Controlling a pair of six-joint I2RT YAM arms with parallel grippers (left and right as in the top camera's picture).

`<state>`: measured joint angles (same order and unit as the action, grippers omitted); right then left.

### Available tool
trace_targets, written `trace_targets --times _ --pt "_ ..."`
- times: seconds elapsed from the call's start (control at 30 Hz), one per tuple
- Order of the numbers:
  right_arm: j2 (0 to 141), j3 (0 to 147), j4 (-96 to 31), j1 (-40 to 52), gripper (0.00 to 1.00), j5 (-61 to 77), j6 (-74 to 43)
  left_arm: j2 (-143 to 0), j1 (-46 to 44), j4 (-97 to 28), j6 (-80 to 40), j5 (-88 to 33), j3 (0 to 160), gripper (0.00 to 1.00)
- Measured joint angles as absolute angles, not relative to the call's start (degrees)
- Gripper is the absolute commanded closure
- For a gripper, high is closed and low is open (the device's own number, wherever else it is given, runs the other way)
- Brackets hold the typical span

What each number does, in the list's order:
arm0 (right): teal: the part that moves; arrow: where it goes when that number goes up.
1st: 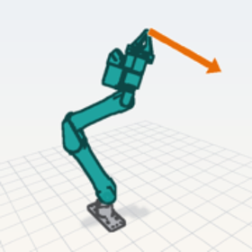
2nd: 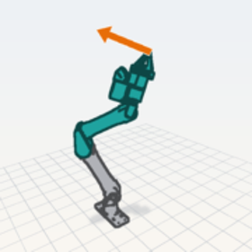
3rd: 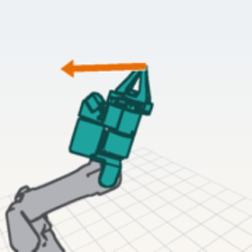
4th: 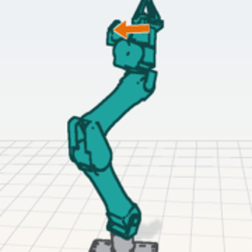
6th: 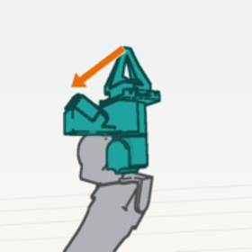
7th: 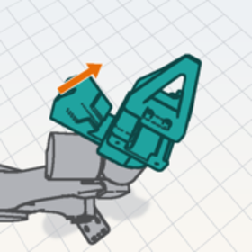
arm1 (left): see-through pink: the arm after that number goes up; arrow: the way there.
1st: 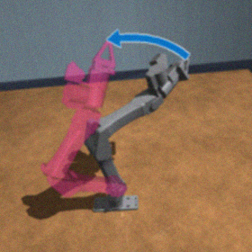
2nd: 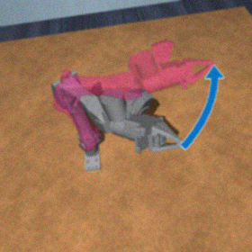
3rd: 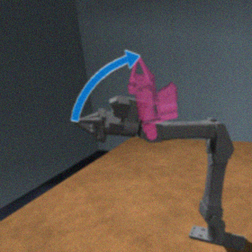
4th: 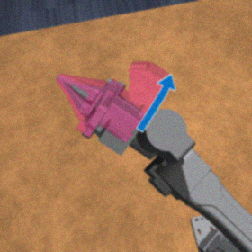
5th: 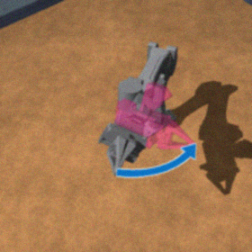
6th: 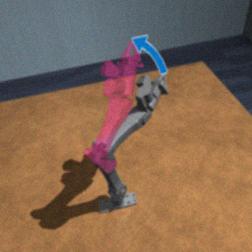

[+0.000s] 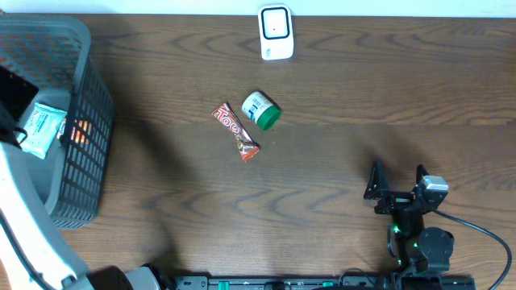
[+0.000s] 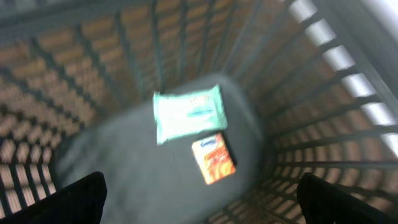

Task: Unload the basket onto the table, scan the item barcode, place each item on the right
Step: 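Move the left gripper back into the basket toward the Kleenex pack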

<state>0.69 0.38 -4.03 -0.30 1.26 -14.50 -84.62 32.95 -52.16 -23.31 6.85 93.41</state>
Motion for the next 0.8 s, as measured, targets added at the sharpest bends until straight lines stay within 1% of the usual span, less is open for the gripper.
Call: trace_targets --times 0.23,0.6,0.8 --pt "0.7 0.4 -4.0 -0.3 0.01 1.3 -14.5 -92.9 33.1 -54.1 -30.8 4.8 93.4 0.02" --pt "0.7 0.4 -4.1 -0.3 0.01 1.3 -14.5 -104.1 33.1 -53.6 -33.3 -0.8 93.4 0.02" --pt "0.7 0.4 -4.1 -0.3 0.01 1.3 -14.5 -108.6 33.1 -53.6 -35.3 -1.7 93.4 0.02"
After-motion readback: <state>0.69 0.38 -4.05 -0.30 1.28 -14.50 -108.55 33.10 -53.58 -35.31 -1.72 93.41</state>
